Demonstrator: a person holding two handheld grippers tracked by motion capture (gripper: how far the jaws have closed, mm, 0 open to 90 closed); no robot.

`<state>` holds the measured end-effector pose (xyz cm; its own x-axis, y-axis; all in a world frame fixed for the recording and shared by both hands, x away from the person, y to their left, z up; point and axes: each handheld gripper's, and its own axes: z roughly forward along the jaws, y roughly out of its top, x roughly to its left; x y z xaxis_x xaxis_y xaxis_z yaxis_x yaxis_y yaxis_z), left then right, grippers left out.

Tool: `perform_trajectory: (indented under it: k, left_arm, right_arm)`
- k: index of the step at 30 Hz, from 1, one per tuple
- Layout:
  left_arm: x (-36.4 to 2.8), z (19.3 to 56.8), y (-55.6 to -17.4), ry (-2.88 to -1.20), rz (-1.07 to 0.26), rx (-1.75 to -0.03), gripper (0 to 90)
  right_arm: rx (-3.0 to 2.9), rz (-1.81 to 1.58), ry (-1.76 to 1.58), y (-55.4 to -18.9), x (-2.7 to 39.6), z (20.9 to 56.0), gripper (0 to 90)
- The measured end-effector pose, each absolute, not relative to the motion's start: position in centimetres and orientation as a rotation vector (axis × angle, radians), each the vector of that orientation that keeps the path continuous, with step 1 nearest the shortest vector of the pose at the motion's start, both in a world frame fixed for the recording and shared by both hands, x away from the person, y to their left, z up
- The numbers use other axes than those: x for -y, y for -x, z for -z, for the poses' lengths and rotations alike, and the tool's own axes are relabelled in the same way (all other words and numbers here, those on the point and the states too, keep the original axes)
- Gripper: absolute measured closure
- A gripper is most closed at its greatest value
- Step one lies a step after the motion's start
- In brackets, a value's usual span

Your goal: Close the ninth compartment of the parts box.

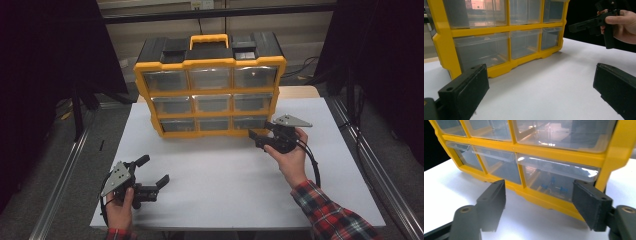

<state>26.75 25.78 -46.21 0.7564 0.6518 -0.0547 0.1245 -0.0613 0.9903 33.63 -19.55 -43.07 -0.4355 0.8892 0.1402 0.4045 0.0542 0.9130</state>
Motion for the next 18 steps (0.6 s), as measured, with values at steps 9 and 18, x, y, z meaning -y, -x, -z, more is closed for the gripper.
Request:
perform_trajectory:
  k: [9, 18]
  left_arm:
    - [-25.8, 46.2, -26.7, -1.603, -0.488, -0.636, 0.0]
    - [-25.6, 46.2, -26.6, -1.599, -0.478, -0.642, 0.0]
  right_arm:
    - [-1.872, -1.409, -1.275, -31.3, 20.5, 43.1, 14.6]
    - [-1.848, -1.515, -1.225, -29.4, 21.9, 43.4, 10.3]
